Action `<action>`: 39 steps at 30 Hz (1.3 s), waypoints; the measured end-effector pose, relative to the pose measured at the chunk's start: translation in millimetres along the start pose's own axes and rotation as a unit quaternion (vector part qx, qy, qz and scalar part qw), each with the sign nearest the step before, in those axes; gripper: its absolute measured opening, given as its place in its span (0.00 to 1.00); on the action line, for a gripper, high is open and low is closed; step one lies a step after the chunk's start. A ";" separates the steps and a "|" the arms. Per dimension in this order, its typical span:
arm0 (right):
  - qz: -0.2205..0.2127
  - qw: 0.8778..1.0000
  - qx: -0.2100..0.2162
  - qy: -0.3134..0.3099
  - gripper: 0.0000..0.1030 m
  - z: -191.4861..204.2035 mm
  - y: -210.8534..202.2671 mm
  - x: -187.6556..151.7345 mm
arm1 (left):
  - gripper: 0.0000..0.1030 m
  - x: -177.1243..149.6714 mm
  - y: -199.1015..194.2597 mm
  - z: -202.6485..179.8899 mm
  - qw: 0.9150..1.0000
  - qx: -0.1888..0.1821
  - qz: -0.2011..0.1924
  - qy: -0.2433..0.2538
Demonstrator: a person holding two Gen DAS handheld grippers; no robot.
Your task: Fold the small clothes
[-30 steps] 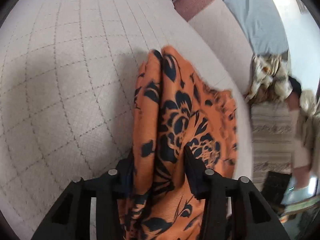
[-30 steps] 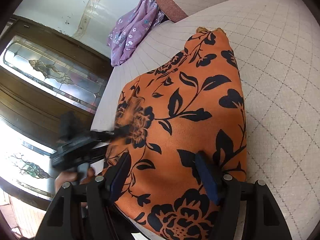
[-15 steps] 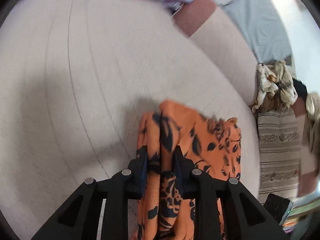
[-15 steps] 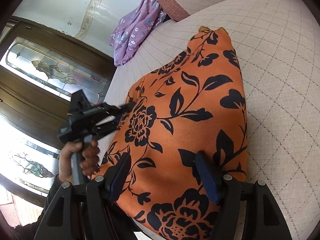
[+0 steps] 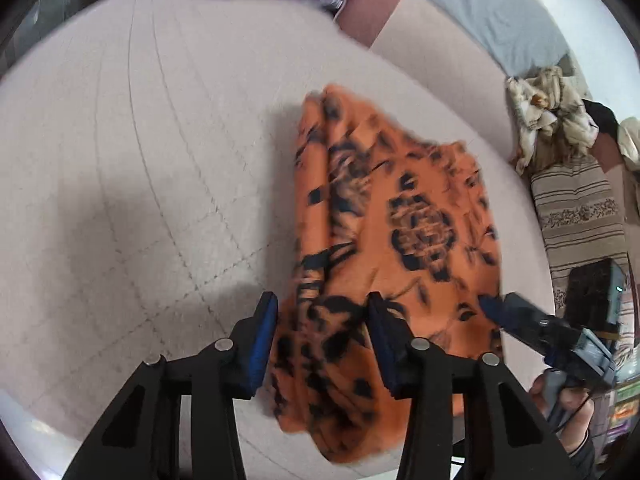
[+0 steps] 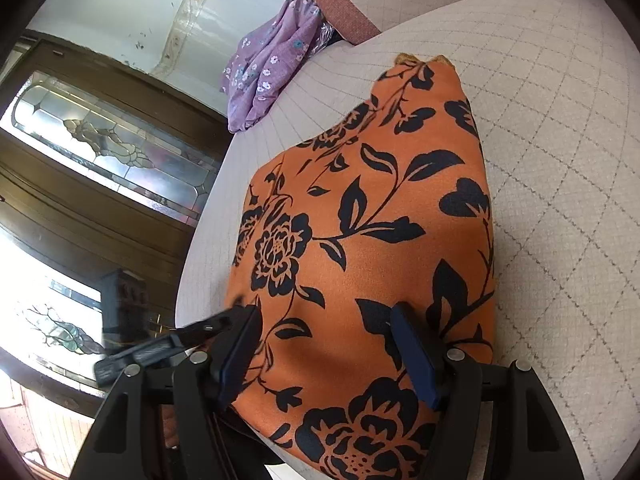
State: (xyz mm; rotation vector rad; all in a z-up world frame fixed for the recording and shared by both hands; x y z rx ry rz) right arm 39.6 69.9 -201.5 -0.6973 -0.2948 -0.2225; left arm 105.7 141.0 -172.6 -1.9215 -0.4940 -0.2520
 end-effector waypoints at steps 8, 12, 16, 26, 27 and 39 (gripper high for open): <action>-0.006 1.000 -0.012 0.002 0.69 3.0 -3.2 0.5 | 0.59 -31.5 1.6 1.0 0.993 0.109 0.010 0.033; 0.001 1.000 -0.019 0.007 0.69 3.8 -3.7 2.3 | 0.59 -34.7 -6.1 -0.5 0.994 0.106 -0.010 0.017; -0.014 1.000 -0.022 0.009 0.69 10.9 -16.5 2.5 | 0.59 -35.3 -9.3 -17.3 0.992 0.114 -0.017 0.043; -0.018 1.000 -0.008 0.009 0.76 15.3 -23.0 -1.8 | 0.59 -37.4 -15.2 -21.4 0.990 0.127 -0.023 0.053; -0.022 1.000 -0.004 0.001 0.76 19.6 -25.9 -1.0 | 0.59 -37.3 -17.4 -22.2 0.990 0.129 -0.027 0.056; -0.021 1.000 -0.009 -0.018 0.81 18.6 -24.1 -1.9 | 0.59 -30.0 -14.0 -26.5 0.988 0.140 -0.030 0.065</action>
Point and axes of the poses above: each gripper's, at about its wrist camera, not at the fingertips, and y roughly the way its jaws point, z to its left, x to its top, the point moved 7 cm from there along y, roughly the way its jaws point, and after that the axes turned 1 degree about y, right-handed, at the moved point
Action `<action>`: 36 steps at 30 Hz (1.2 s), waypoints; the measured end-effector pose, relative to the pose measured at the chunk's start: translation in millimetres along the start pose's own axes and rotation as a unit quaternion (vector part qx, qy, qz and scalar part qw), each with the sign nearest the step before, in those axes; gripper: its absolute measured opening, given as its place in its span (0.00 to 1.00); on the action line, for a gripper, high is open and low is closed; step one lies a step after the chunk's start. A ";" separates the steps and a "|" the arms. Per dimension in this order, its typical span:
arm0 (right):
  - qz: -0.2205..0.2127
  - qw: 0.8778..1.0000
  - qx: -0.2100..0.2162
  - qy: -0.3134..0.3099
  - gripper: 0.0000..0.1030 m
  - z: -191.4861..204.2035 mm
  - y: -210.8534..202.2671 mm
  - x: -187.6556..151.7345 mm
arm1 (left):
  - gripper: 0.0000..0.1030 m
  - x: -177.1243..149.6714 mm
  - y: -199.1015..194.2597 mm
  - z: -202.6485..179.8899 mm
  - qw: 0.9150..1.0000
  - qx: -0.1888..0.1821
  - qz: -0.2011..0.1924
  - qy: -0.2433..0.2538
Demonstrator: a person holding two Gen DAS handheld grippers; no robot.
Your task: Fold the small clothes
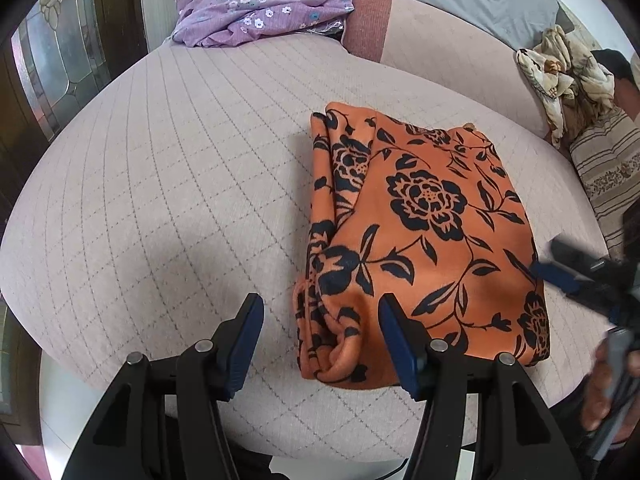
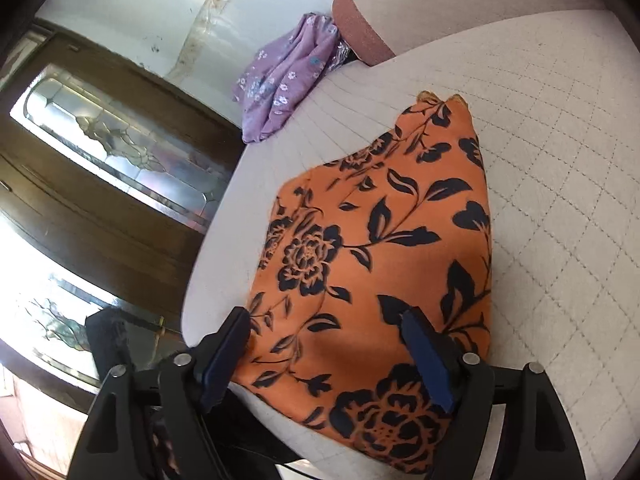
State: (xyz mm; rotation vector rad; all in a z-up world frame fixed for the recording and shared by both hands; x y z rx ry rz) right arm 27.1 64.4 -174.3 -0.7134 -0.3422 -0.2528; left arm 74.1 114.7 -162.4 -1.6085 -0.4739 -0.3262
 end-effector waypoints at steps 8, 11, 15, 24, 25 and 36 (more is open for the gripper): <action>-0.024 0.999 0.013 0.023 0.81 -9.8 -18.7 2.9 | 0.64 15.7 -4.6 5.4 0.999 -0.039 -0.021 -0.025; -0.040 0.999 0.001 0.034 0.81 -24.6 -30.2 7.1 | 0.76 33.6 -2.1 20.1 0.993 -0.093 -0.037 -0.070; -0.043 0.996 -0.022 0.078 0.81 -60.2 -35.4 14.9 | 0.76 51.2 27.2 29.7 0.984 -0.149 -0.001 -0.097; 0.011 0.995 -0.026 0.095 0.82 -81.2 19.4 28.6 | 0.75 46.7 69.2 19.8 0.980 -0.178 0.050 -0.071; 0.007 0.996 -0.029 0.086 0.82 -78.3 21.6 30.3 | 0.72 46.4 69.2 19.0 0.980 -0.181 0.051 -0.067; 0.017 0.998 -0.065 -0.005 0.36 -44.4 23.7 34.7 | 0.28 47.4 50.2 14.1 0.981 -0.189 0.028 -0.045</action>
Point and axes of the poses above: each gripper's, at about its wrist camera, not at the fingertips, and y roughly the way its jaws point, z to its left, x to its top, the point moved 7 cm from there along y, roughly the way its jaws point, and after that the axes turned 1 degree about y, right-handed, at the moved point
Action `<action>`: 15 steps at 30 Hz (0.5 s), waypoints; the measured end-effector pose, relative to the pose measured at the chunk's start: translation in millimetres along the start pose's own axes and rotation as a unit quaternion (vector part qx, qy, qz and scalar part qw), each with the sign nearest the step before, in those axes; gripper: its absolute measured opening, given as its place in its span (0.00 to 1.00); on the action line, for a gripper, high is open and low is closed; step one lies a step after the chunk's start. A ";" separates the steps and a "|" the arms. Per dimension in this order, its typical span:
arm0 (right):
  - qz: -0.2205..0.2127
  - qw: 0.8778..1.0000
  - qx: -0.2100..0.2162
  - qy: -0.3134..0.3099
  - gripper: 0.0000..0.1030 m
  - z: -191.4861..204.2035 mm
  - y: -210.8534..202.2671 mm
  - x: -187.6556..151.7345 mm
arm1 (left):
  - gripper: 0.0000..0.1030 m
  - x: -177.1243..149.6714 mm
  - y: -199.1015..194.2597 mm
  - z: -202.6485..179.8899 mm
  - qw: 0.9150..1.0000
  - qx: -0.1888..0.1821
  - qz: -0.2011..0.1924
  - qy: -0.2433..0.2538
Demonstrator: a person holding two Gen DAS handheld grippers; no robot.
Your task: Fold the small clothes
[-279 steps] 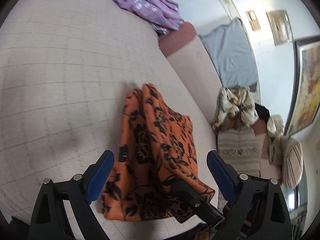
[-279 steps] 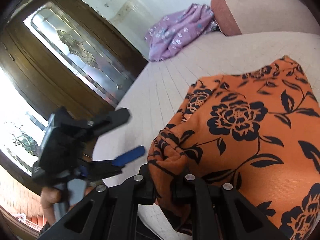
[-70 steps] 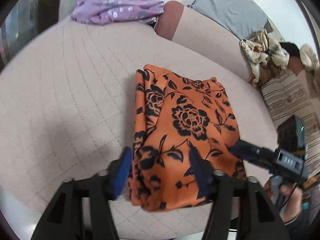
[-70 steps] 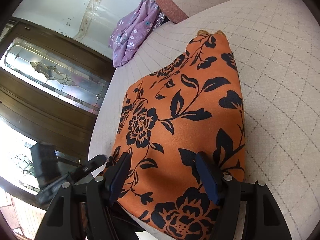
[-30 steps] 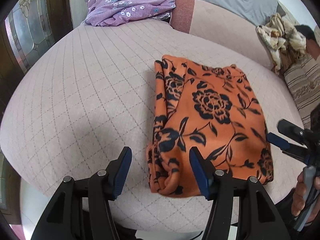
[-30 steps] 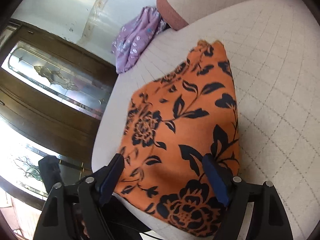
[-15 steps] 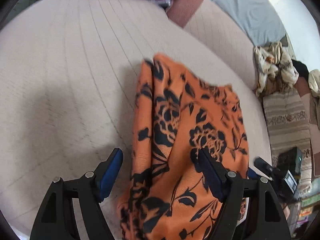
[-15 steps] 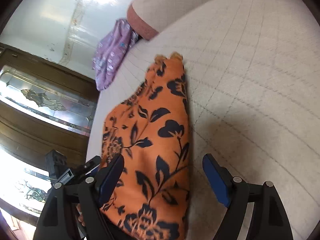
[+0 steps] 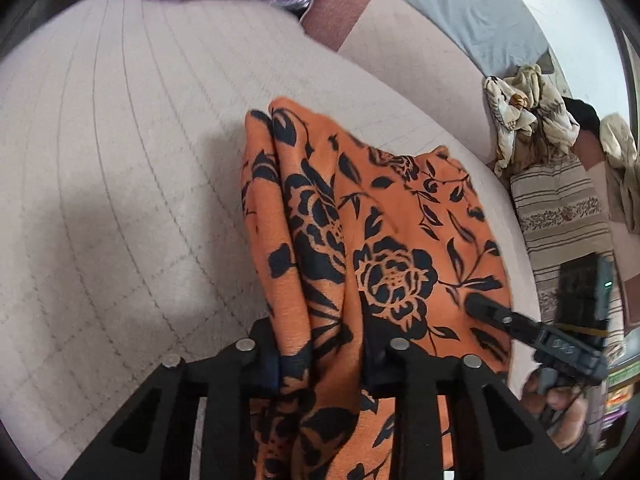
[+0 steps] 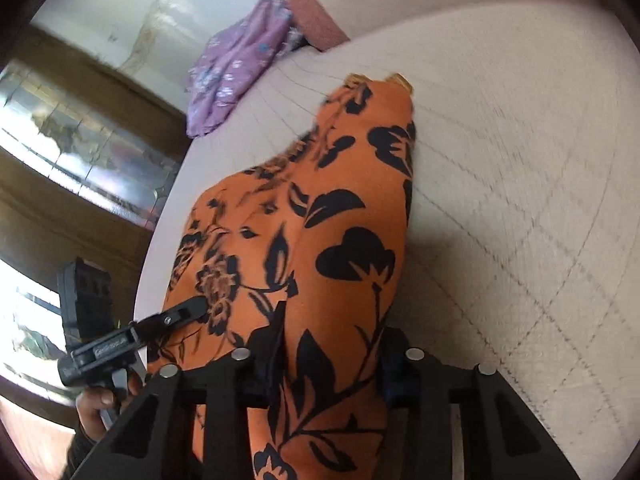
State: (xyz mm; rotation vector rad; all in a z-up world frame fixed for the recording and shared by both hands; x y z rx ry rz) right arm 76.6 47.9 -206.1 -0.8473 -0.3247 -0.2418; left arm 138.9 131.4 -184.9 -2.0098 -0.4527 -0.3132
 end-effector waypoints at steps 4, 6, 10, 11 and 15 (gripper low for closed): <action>-0.023 0.999 0.013 -0.044 0.34 25.0 -28.4 9.5 | 0.27 4.5 -21.0 -22.5 0.999 -0.011 -0.025 0.016; -0.037 0.997 0.017 -0.058 0.34 31.6 -45.1 15.5 | 0.27 10.3 -35.4 -43.3 0.998 -0.009 -0.048 0.036; -0.072 0.995 0.025 -0.064 0.34 26.0 -86.5 32.8 | 0.27 24.5 -54.0 -76.5 0.996 -0.013 -0.077 0.054; -0.078 0.995 0.026 -0.065 0.34 24.1 -93.4 36.3 | 0.27 26.5 -56.3 -85.5 0.995 -0.008 -0.081 0.062; -0.094 0.993 0.023 -0.061 0.34 1.2 -122.5 52.1 | 0.27 27.8 -55.7 -115.3 0.992 0.000 -0.088 0.089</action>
Point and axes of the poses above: each gripper's, at about its wrist camera, not at the fingertips, and y roughly the way its jaws point, z to its left, x to its top, the point moved 7 cm from there along y, roughly the way its jaws point, and after that the axes turned 1 degree about y, right-handed, at the moved point
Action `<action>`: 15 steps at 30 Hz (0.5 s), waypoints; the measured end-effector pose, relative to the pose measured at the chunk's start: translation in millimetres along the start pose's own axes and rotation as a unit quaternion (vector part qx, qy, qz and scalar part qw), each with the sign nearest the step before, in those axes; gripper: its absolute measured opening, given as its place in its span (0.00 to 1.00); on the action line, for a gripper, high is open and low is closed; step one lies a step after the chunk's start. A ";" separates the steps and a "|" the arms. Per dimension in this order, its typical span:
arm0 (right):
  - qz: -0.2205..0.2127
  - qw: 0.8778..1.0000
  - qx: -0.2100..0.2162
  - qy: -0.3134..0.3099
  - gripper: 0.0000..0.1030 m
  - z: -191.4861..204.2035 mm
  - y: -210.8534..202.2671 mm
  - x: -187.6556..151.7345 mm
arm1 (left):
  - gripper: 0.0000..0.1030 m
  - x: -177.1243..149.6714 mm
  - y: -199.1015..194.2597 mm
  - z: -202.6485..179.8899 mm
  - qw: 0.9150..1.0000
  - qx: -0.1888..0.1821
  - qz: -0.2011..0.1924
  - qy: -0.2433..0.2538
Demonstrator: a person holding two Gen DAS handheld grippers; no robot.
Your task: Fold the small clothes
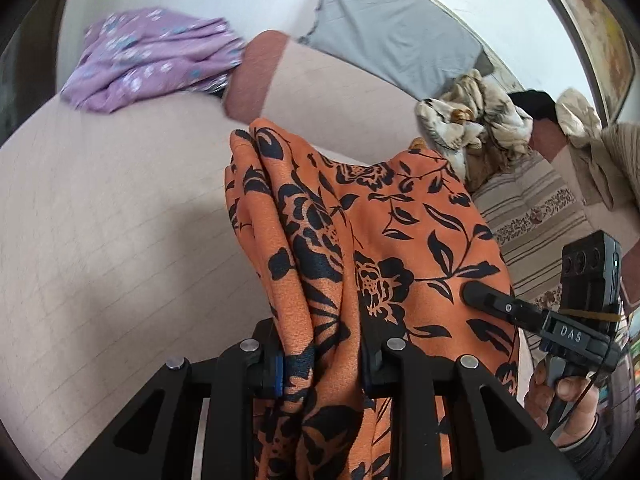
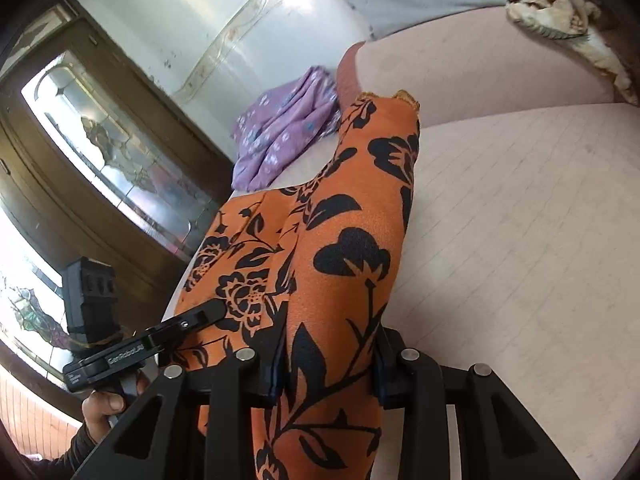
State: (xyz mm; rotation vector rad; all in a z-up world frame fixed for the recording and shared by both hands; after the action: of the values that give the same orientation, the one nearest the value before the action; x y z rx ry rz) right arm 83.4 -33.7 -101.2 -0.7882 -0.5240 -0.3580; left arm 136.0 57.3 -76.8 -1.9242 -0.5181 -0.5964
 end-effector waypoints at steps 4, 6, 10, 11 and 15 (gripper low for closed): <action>-0.014 1.000 -0.010 0.006 0.34 -23.4 -20.4 9.4 | 0.27 -2.3 7.2 -13.8 1.000 -0.007 0.007 0.010; -0.015 1.000 -0.017 0.006 0.34 -31.8 -28.1 11.5 | 0.27 -5.1 12.5 -17.3 1.000 -0.008 0.013 0.012; -0.012 1.000 -0.025 0.012 0.34 -46.1 -28.9 13.4 | 0.27 -10.9 21.0 -22.6 1.000 -0.004 0.023 0.018; -0.011 0.999 -0.026 0.014 0.34 -49.5 -28.1 12.5 | 0.27 -12.6 23.1 -22.5 0.999 -0.003 0.027 0.018; -0.005 0.999 -0.027 0.023 0.34 -63.7 -22.8 8.6 | 0.27 -16.9 31.8 -21.5 0.999 0.001 0.041 0.017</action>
State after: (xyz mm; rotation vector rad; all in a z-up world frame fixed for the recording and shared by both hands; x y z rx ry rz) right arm 99.0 -97.2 -120.7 -0.8278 -0.4768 -0.4006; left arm 137.8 23.6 -101.6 -1.9201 -0.4177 -0.5740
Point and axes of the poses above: each gripper's, at about its wrist camera, not at the fingertips, and y roughly the way its jaws point, z to its left, x to its top, the point moved 7 cm from there along y, roughly the way its jaws point, and after that the axes turned 1 degree about y, right-handed, at the moved point
